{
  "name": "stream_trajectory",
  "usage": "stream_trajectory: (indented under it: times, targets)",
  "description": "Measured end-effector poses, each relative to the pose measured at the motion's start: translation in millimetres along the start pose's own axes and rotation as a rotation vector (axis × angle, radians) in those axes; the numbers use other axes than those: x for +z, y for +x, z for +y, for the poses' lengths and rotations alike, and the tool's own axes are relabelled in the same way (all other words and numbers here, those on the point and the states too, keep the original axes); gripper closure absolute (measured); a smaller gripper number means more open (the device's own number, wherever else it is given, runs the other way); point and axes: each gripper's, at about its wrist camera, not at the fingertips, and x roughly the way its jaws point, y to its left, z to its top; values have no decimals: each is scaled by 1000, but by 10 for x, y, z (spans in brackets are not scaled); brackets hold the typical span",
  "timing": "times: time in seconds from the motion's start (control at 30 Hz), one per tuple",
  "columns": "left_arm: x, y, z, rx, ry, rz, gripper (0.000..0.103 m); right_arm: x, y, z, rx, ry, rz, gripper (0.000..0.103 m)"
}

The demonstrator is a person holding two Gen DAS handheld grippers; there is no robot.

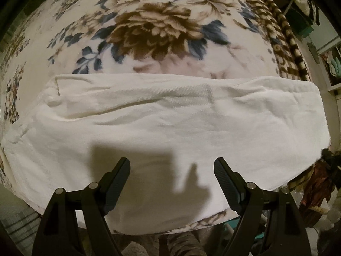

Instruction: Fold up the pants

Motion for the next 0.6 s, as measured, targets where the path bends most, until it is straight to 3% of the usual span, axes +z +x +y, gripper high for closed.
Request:
stream_trajectory:
  times: [0.17,0.3,0.33,0.37,0.4,0.47,0.6]
  targets:
    - [-78,-14,55,-12,-20,11,23,-3,-135,-85,-43,-7,-1,101]
    - [-128,54,173,-44,-65,36,23,69,197,-183,-108,18,126,100]
    - [-145,55,212,-49,-75,34,23,75,250,-142,-140,-8,165,96]
    - [-149,45,248,-56,-80,35,22,70,243,-95,-155,-36,180,87]
    - [-147,27,290,-57,-83,41,14,54,208,-18,-156,-69,188,75]
    - [-130,-58,434,-70,-89,24,12,-32,20,244,-143,-162,179,60]
    - [-130,-312,918,-51,-163,-68,12,-430,-263,1137,-62,-436,199,55]
